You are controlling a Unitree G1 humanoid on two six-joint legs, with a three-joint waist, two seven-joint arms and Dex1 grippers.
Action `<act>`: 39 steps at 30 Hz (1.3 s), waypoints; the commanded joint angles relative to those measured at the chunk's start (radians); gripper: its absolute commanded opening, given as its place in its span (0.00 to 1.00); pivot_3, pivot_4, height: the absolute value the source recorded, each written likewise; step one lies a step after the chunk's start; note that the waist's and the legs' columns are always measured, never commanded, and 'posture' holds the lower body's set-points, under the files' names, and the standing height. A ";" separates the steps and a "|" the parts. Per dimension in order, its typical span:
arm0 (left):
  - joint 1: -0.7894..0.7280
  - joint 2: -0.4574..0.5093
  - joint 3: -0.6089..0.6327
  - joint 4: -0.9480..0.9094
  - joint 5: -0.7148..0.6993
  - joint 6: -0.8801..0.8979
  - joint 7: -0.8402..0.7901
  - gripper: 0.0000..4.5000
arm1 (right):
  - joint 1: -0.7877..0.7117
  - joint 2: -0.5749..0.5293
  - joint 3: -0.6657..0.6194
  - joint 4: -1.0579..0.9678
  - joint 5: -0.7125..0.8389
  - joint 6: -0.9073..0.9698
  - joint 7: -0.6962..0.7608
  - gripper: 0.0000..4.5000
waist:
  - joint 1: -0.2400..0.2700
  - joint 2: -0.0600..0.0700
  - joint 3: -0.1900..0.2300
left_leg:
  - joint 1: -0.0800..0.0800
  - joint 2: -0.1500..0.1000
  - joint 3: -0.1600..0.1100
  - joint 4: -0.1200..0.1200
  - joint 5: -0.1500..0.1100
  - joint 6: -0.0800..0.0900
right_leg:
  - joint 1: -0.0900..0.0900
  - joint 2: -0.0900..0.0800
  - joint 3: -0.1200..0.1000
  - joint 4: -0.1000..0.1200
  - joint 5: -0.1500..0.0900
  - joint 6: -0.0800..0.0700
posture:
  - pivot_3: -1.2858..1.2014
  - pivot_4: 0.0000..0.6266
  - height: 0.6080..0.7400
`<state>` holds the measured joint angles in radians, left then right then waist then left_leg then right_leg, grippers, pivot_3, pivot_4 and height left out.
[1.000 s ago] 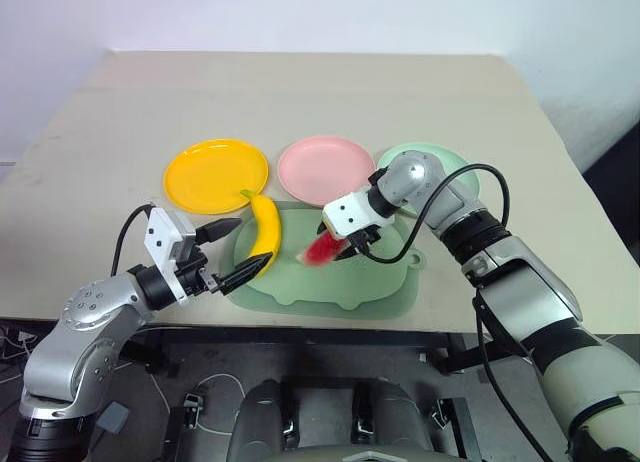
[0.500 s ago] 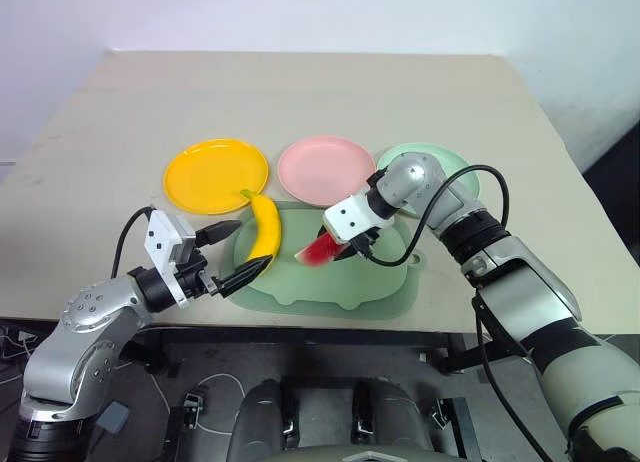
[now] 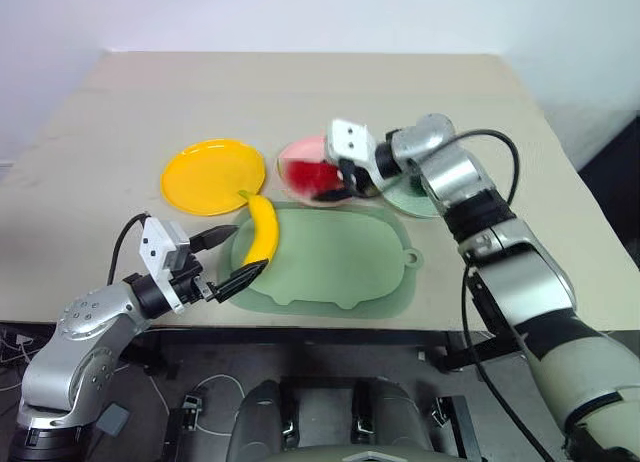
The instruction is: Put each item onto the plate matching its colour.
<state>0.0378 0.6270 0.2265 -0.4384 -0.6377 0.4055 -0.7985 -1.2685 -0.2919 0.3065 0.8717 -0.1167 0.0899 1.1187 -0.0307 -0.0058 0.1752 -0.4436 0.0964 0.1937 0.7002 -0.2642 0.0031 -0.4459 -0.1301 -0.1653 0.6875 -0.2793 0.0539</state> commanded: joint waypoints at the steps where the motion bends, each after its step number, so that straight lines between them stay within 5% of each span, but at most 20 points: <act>1: -0.018 0.012 0.024 -0.015 -0.001 -0.009 0.006 1.00 | -0.089 0.059 -0.019 0.171 -0.042 0.015 -0.182 0.49 | -0.005 0.000 0.000 | 0.000 0.000 0.000 0.000 0.000 0.000 | 0.000 0.000 0.000 0.000 0.000 0.000 | 0.52 0.24 0.66; 13: -0.067 0.017 0.009 -0.049 -0.013 0.045 0.055 1.00 | -0.149 0.172 -0.014 0.423 -0.136 0.037 -0.391 0.49 | -0.015 0.000 0.000 | -0.001 0.000 0.001 0.000 0.000 0.000 | -0.001 0.001 0.001 0.000 0.000 0.000 | 0.52 0.24 0.66; 20: -0.051 0.017 0.018 -0.077 -0.023 0.060 0.070 1.00 | -0.157 0.167 -0.045 0.427 -0.125 0.020 -0.374 0.99 | -0.014 0.000 0.000 | -0.001 0.000 0.001 0.000 0.000 0.000 | -0.001 0.001 0.001 0.000 0.000 0.000 | 0.52 0.24 0.66; 25: -0.043 0.017 0.025 -0.072 -0.022 0.056 0.066 1.00 | -0.171 0.144 -0.088 0.403 -0.098 0.016 -0.318 0.99 | -0.014 0.000 0.000 | -0.001 0.001 0.001 0.000 0.000 0.000 | -0.001 0.001 0.002 0.000 0.000 0.000 | 0.52 0.24 0.66; 32: -0.046 0.018 0.035 -0.038 -0.020 0.044 0.041 1.00 | -0.165 0.070 -0.186 0.238 0.017 0.098 -0.159 0.99 | -0.013 0.000 0.000 | -0.001 0.000 0.001 0.000 0.000 0.000 | -0.001 0.001 0.002 0.000 0.000 0.000 | 0.52 0.24 0.66; 39: -0.047 0.013 0.057 -0.009 -0.021 0.036 0.026 1.00 | 0.090 -0.024 -0.276 -0.310 0.197 0.377 -0.072 0.99 | -0.008 -0.001 -0.001 | -0.001 0.001 -0.001 0.000 0.000 0.000 | 0.001 0.001 0.001 -0.002 0.000 0.000 | 0.52 0.24 0.66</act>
<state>-0.0067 0.6342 0.2553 -0.4401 -0.6448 0.4640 -0.7646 -1.2082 -0.3008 0.0510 0.6809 0.0319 0.4082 1.0354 -0.0387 -0.0066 0.1747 -0.4445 0.0972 0.1925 0.6999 -0.2641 0.0028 -0.4448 -0.1294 -0.1647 0.6853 -0.2793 0.0540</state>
